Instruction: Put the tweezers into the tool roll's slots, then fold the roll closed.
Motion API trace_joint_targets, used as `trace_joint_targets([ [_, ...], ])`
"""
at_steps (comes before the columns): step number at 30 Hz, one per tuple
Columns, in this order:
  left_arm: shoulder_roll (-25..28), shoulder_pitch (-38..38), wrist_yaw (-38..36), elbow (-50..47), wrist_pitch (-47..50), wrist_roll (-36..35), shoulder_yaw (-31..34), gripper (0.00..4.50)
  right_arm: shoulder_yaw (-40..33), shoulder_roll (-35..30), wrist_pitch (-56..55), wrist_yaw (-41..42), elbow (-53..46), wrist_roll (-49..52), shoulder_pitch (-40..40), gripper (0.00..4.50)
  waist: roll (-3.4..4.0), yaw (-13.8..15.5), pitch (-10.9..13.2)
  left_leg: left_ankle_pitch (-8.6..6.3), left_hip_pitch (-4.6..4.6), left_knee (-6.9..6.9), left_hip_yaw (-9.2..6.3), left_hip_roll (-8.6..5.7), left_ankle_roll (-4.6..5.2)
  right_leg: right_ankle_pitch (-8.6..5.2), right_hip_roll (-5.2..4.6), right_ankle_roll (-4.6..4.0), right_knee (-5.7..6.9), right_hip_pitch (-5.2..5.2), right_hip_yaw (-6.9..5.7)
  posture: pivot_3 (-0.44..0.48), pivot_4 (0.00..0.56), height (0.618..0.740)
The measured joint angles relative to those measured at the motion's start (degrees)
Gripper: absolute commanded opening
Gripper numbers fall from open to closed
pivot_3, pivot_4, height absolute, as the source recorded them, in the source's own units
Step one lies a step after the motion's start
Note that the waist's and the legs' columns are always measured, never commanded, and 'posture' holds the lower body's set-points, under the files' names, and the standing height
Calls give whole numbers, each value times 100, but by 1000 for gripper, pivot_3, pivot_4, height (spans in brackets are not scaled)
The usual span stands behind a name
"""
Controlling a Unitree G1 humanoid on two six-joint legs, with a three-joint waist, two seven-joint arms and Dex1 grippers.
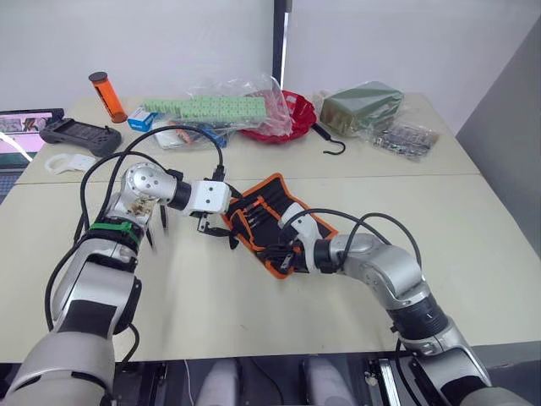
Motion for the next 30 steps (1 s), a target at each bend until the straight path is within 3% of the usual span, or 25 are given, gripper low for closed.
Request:
trace_joint_targets([
  [4, -128, -297, -28, 511, -240, 233, -67, 4500, -7, -9, 80, -39, -112, 17, 43, 7, -1, -4, 0, -1, -2, 6, -4, -2, 1, 0, 0, 1, 4, 0, -1, 0, 150, 740],
  [5, -140, -347, -70, 585, -284, 273, -76, 3934, -7, -8, 86, -48, -115, 24, 49, 0, -1, -5, 1, -1, -3, 8, -4, -2, 2, 0, 0, 1, 5, 0, -2, 0, 150, 740],
  [17, -87, -594, -443, 909, -523, 421, -43, 28, -26, -11, 142, -120, -141, 41, 53, 0, -2, 0, 1, -8, -15, 48, -12, -7, 14, -3, -1, 7, 33, 0, -4, 0, 150, 740],
  [30, 72, -127, -668, 612, -1322, 414, 21, 6, -12, -325, 95, 86, -452, 46, 169, 0, -2, -2, 2, -8, -14, 50, -15, -10, 14, -3, -3, 7, 43, -1, -4, 0, 150, 740],
])
